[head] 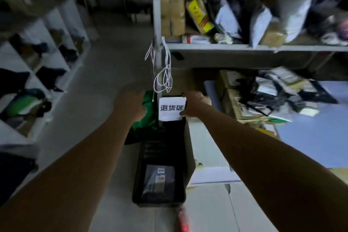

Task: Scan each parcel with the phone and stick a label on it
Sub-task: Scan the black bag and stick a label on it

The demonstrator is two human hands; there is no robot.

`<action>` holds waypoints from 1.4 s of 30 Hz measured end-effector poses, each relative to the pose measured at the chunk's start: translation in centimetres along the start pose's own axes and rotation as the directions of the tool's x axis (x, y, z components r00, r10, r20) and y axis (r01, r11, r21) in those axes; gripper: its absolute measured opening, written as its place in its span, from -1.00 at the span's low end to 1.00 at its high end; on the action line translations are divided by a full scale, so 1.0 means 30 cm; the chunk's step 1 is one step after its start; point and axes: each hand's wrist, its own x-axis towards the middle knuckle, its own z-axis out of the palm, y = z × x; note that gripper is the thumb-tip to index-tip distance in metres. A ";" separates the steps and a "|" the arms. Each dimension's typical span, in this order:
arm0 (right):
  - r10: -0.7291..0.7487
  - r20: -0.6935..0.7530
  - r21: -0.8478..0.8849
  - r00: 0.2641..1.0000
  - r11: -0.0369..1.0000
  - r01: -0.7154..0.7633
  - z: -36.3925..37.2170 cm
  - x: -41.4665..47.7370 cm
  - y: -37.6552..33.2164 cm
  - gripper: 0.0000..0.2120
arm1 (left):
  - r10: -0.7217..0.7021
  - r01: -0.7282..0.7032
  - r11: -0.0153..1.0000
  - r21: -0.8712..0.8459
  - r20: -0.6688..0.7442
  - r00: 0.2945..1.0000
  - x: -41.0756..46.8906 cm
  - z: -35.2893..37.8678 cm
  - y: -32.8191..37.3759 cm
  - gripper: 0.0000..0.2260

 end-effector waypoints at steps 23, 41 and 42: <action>0.034 -0.144 -0.063 0.989 0.997 -0.043 -0.444 -0.447 1.117 -0.30 | 0.163 -0.164 0.986 0.012 0.057 0.985 -0.047 -0.356 1.249 -0.37; 0.158 0.007 0.428 0.987 0.892 -0.146 -0.121 0.171 1.475 -0.62 | -0.008 0.154 0.758 -0.634 0.227 0.974 0.590 0.123 1.518 -0.59; 0.183 0.025 0.431 0.983 0.885 -0.176 -0.093 0.195 1.475 -0.57 | -0.025 0.194 0.718 -0.668 0.254 0.967 0.612 0.146 1.531 -0.59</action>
